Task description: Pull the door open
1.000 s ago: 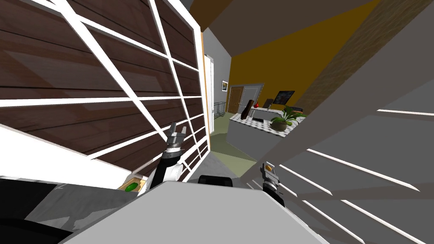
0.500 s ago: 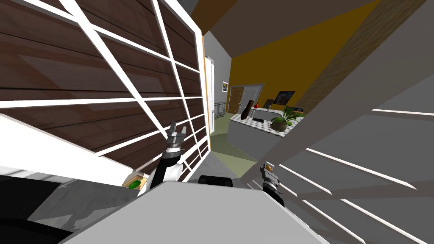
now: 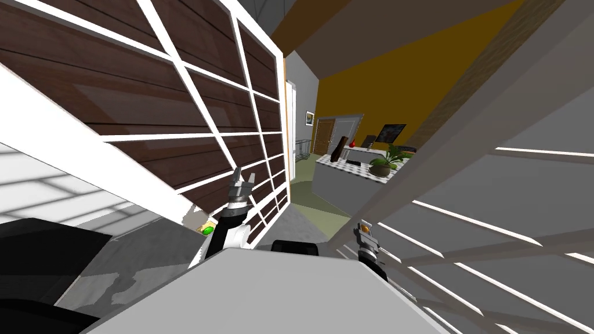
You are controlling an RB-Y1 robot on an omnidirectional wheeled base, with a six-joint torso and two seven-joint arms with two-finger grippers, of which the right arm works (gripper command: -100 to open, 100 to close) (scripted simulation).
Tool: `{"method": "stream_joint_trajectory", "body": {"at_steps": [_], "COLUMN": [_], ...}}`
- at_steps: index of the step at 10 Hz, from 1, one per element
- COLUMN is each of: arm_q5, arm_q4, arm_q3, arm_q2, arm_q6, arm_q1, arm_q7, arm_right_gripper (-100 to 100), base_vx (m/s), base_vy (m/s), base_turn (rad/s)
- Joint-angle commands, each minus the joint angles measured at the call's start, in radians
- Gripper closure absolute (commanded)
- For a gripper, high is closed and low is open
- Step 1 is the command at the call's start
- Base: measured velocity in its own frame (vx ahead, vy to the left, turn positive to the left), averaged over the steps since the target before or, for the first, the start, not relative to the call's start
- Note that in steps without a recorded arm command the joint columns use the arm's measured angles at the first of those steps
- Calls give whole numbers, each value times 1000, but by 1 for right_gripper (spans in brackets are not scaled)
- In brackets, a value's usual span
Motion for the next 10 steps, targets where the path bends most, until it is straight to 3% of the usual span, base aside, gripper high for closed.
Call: {"method": "stream_joint_trajectory", "body": {"at_steps": [1,4,5,10], "arm_q5": [13,43,35,82], "arm_q4": [-9,-24,-16,-45], "arm_q3": [23,69,57,134], "arm_q2": [-6,-20,-21,-45], "arm_q6": [-2,-11,-5,-25], "arm_q1": [8,20,13,38], "arm_q7": [-14,-40,-35,-71], "arm_right_gripper": [100,100,100,100], "base_vx": [-195,-247,-113,-229], "base_vy": [30,-2,-5,-2], "base_turn": [48,80,34,66]}}
